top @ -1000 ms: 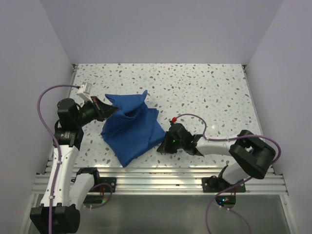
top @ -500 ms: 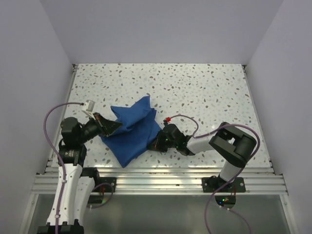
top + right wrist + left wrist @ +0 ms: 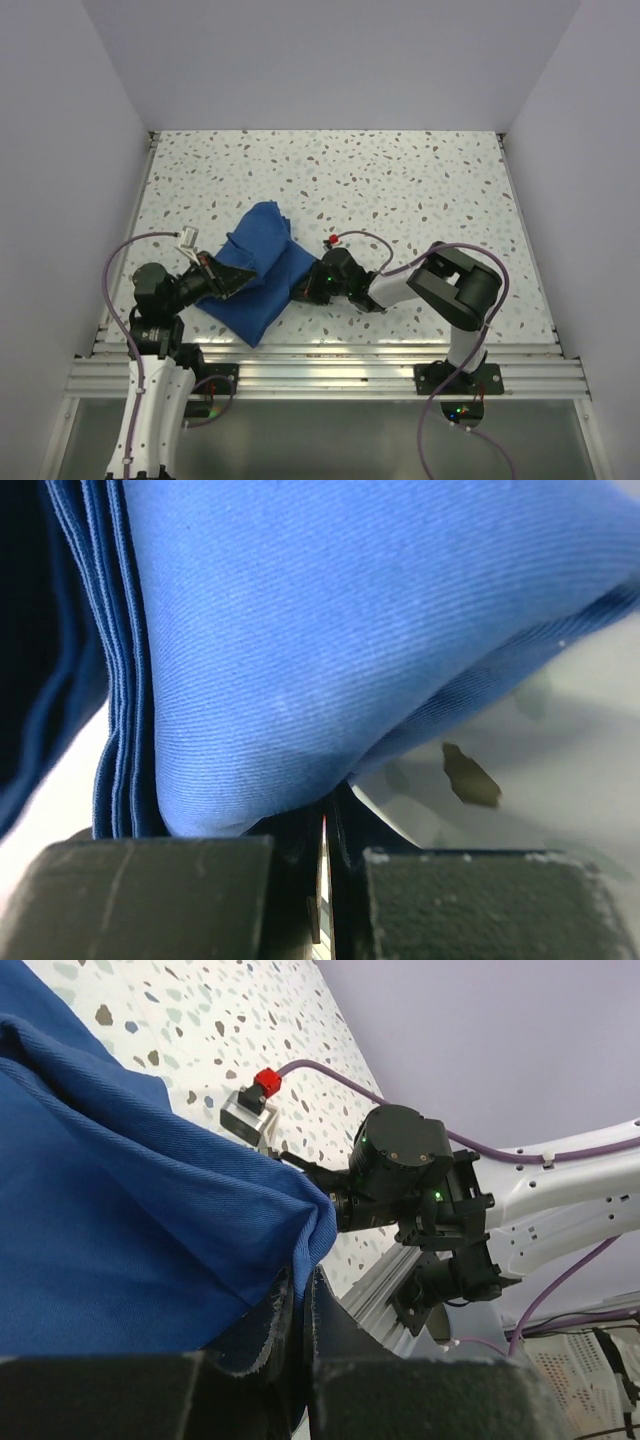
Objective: Prepare the surgical pack
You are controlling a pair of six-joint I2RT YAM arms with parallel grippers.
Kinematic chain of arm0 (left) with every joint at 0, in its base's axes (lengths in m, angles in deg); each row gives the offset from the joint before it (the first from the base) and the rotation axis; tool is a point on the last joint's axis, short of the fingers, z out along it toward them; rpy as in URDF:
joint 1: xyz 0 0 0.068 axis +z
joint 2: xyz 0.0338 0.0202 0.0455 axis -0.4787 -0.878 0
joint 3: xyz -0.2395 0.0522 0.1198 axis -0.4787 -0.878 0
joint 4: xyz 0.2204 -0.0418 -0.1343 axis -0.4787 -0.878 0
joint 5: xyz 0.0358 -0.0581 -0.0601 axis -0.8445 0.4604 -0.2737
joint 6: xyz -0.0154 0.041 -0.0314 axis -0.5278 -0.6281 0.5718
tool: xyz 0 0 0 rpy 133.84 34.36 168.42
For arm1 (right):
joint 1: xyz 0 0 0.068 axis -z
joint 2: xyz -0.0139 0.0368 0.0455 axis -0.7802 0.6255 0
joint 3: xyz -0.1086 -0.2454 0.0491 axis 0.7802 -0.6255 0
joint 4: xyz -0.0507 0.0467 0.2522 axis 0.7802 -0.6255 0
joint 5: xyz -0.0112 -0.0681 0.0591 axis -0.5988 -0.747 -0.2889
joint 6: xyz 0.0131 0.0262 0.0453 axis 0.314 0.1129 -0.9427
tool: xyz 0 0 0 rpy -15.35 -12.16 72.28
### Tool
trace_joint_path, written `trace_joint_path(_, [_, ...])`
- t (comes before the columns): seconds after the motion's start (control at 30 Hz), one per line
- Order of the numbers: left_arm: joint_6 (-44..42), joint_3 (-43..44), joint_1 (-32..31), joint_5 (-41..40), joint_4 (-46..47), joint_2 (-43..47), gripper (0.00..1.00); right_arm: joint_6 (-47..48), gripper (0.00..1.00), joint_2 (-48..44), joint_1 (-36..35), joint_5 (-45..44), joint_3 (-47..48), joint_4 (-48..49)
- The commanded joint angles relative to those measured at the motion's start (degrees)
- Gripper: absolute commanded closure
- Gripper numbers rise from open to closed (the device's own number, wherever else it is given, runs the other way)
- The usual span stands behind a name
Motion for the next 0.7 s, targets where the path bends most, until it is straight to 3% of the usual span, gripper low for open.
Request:
trace_joint_path(0.0, [3.4, -1.9, -1.0, 3.4, 5.7, -0.8, 1.00, -0.3, 1.00, 2.3, -0.4, -1.3, 2.3, 2.1])
trace_joint_path(0.2, [4.5, -3.4, -9.2, 1.1, 12.2, -4.5, 1.00, 1.5, 1.00, 1.4, 0.3, -0.8, 1.7, -0.1])
trace_joint_path(0.37, [3.7, -3.7, -12.2, 0.7, 10.4, -3.7, 0.96, 6.5, 1.00, -3.6, 3.3, -0.9, 0.5, -8.4])
trace_joint_path(0.5, [-1.3, -4.1, -12.2, -0.1, 1.6, -0.2, 0.80, 14.3, 1.00, -10.5, 5.7, -1.8, 0.5, -17.7])
trace_joint_path(0.53, [-1.8, -4.0, -12.2, -0.5, -1.8, 0.4, 0.71, 15.4, 1.00, -11.6, 6.8, -2.1, 0.3, -21.1])
trace_joint_path(0.67, [-4.2, -3.0, -12.2, -3.1, -8.2, 4.2, 0.51, 19.8, 1.00, -18.8, 10.2, -3.2, -2.2, -27.6])
